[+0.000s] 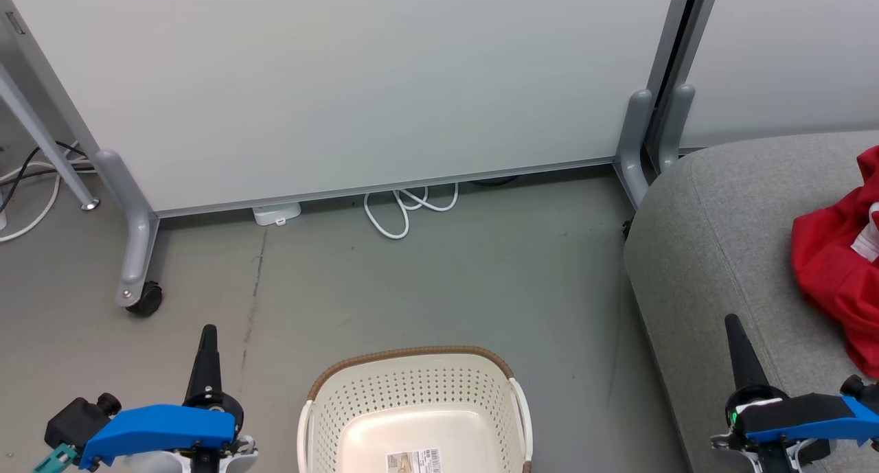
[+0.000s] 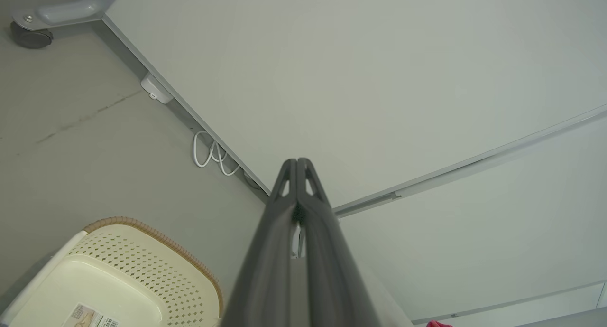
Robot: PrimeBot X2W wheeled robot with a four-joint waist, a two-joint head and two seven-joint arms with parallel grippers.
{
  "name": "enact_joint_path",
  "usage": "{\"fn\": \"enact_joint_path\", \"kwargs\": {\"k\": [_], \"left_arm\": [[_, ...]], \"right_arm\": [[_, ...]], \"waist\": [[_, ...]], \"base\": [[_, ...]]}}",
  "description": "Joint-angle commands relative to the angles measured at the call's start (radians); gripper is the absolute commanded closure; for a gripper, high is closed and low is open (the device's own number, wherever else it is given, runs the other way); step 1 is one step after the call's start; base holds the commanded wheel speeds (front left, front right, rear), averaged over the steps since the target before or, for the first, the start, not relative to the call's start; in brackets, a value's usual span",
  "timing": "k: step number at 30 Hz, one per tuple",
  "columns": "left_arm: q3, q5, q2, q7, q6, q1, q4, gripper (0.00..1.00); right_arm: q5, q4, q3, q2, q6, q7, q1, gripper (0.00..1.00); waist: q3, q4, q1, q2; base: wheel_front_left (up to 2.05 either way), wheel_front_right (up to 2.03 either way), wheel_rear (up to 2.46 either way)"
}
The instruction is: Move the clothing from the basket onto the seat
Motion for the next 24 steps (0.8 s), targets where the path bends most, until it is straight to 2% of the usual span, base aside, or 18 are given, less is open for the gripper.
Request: {"fn": "enact_joint_path", "kwargs": {"k": [1,24], "left_arm": [[0.007,-0.023,0.004,0.005,-0.007,-0.026,-0.014,1.0],[0.037,-0.239,0.004,0.063,-0.009,-0.037,-0.028,1.0]], "right_arm": [[0.023,-0.013,-0.002,-0.007,0.0,0.006,-0.023,1.0],[0.241,-0.024,-0.006,-0.008,0.0,0.064,-0.03,1.0]], "waist": [[0.0,0.0,0.0,-0.0001],[0.0,-0.005,0.0,-0.0001]], "base": [[0.0,0.0,0.0],[0.0,0.0,0.0]]}}
